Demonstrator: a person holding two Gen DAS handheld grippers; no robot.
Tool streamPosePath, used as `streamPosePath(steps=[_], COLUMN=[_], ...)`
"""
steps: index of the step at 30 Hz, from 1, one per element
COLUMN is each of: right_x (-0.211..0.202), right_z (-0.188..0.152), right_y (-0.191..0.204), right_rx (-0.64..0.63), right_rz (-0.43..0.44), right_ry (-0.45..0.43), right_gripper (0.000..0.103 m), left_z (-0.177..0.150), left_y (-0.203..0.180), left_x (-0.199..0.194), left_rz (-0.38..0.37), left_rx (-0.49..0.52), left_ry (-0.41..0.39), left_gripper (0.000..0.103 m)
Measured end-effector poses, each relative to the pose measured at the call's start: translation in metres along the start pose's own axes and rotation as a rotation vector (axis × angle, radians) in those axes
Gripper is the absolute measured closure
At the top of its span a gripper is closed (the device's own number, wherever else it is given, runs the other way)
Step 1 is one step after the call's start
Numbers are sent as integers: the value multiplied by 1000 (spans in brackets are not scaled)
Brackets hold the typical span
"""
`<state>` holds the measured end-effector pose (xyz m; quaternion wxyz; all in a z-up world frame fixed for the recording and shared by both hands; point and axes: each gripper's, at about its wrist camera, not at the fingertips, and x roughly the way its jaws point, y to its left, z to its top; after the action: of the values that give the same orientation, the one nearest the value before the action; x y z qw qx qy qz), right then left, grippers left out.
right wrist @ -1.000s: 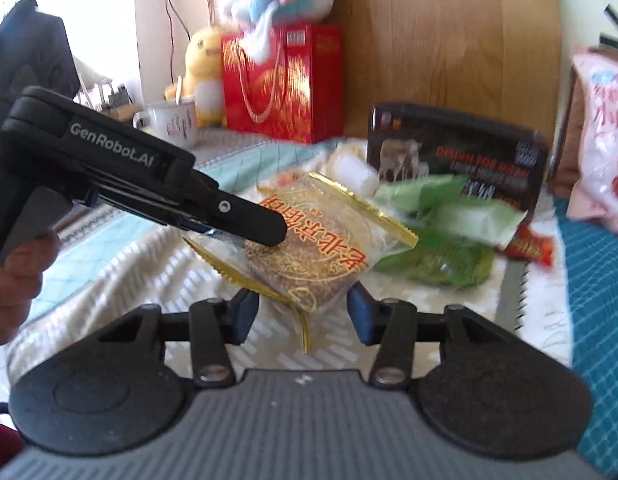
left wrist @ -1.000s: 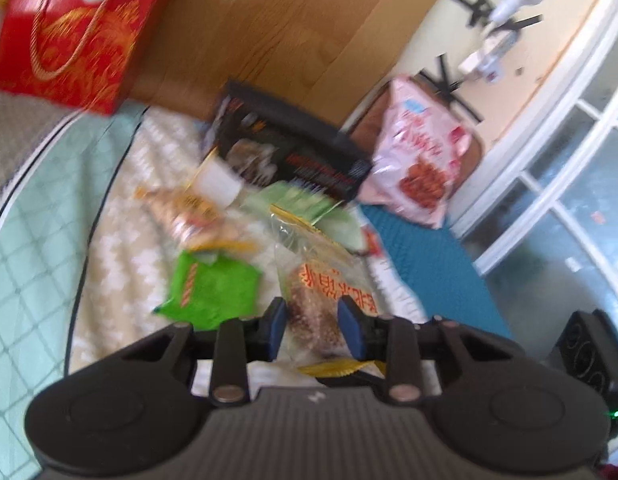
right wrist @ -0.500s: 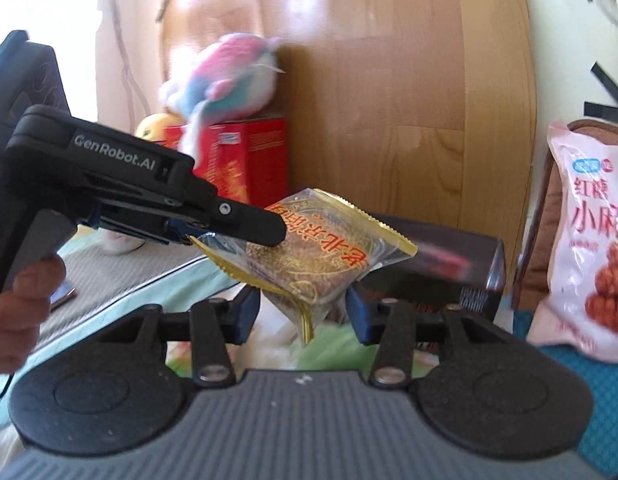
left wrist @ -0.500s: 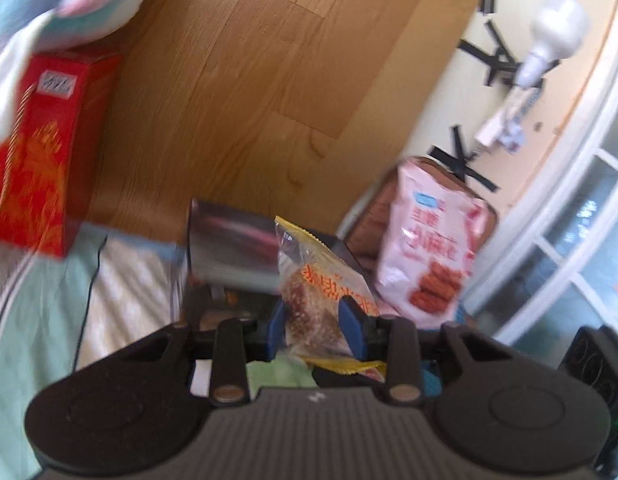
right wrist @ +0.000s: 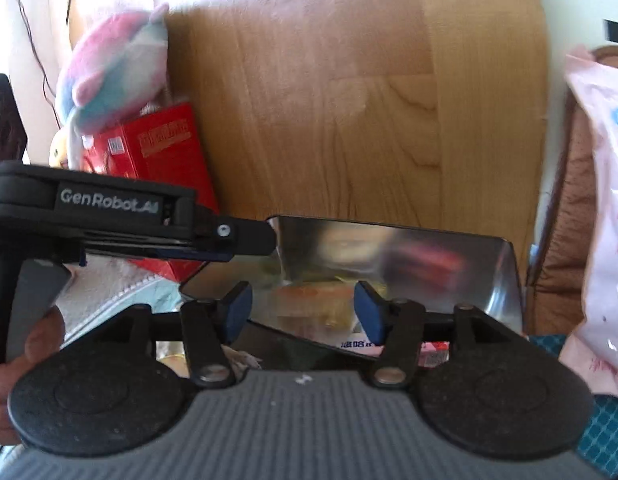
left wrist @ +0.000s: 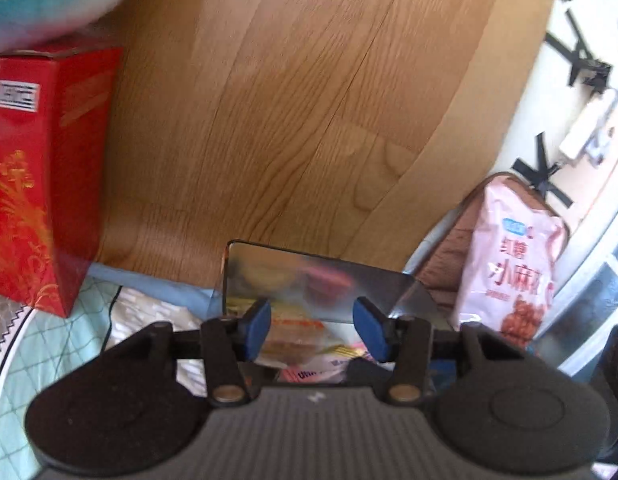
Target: Organize snacks
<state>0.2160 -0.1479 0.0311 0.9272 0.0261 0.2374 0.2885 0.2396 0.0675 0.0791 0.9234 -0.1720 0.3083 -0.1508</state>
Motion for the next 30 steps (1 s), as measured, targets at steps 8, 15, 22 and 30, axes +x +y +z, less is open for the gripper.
streamPosePath(steps=[8,15,22,30], right_x=[-71,-43,-52,-89], right_z=[-42,-54,-77,-92], right_y=[-26,-23,26,28], right_rx=[154,249,147,168], right_rz=[10,98,178,227], right_ry=[-37,101,197,217], right_gripper=[47,50,84,66], left_z=[-50,-84,-103,-110], left_y=[26,27,27,2], left_x=[-45,-56,-74,-53], left_rz=[-108,-120,-127,-171], left_rx=[-131,-175,-177,-124], left_ry=[13,76,82,148], left_gripper=[54,54,54,54])
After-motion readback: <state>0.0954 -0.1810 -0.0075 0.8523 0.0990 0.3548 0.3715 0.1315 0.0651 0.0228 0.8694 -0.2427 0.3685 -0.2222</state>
